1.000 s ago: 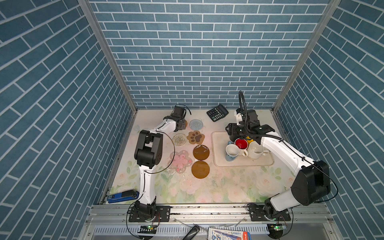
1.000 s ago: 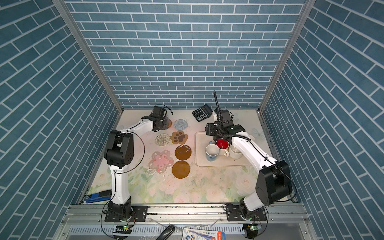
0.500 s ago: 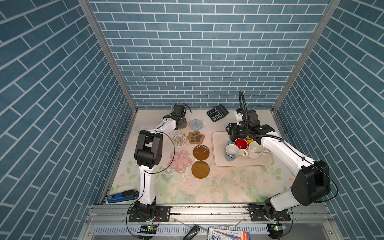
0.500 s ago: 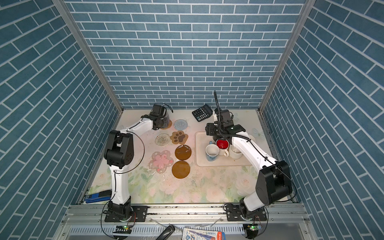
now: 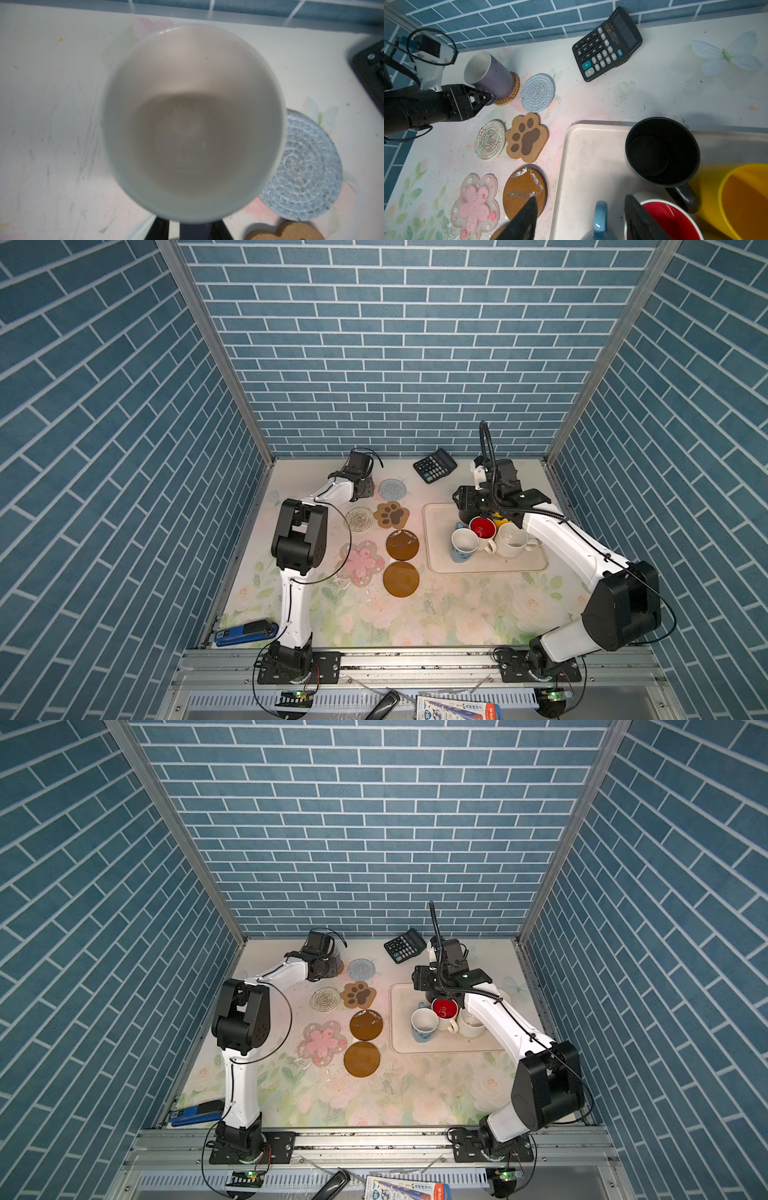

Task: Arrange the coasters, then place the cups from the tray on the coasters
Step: 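Carry the lavender mug with the left gripper over the wicker coaster, then lower the lavender mug onto the wicker coaster and open the left gripper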

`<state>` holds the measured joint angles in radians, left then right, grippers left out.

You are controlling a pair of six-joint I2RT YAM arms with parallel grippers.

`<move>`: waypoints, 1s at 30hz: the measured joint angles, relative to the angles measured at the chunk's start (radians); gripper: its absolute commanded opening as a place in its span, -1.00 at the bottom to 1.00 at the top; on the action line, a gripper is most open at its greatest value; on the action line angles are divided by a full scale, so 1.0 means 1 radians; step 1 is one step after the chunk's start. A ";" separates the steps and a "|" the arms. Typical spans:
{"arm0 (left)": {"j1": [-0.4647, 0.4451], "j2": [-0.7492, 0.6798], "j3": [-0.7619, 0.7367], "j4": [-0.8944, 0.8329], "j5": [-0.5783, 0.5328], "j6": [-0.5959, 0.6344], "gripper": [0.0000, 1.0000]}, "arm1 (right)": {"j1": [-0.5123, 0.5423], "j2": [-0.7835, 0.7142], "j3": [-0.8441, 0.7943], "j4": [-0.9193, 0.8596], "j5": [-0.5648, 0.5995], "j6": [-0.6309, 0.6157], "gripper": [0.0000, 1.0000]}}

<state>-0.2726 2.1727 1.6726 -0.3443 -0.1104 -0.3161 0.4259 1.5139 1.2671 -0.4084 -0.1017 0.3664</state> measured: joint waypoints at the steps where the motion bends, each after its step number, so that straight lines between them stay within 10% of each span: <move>1: 0.000 -0.001 -0.003 0.002 0.000 -0.001 -0.01 | -0.004 0.000 0.000 0.000 0.000 0.000 0.34; 10: -0.001 -0.016 -0.019 -0.015 -0.020 -0.009 0.65 | -0.086 0.045 0.141 -0.101 -0.003 0.011 0.45; 20: -0.008 -0.169 -0.035 -0.075 -0.070 -0.027 0.87 | -0.221 0.199 0.371 -0.270 -0.023 0.019 -1.00; 30: -0.077 -0.322 -0.056 -0.143 -0.106 -0.055 0.90 | -0.241 0.241 0.343 -0.370 -0.007 0.002 -1.00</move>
<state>-0.3496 1.8507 1.6161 -0.4870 -0.2165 -0.3706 0.1852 1.7550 1.6104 -0.7780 -0.1085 0.3687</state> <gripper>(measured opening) 0.948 0.045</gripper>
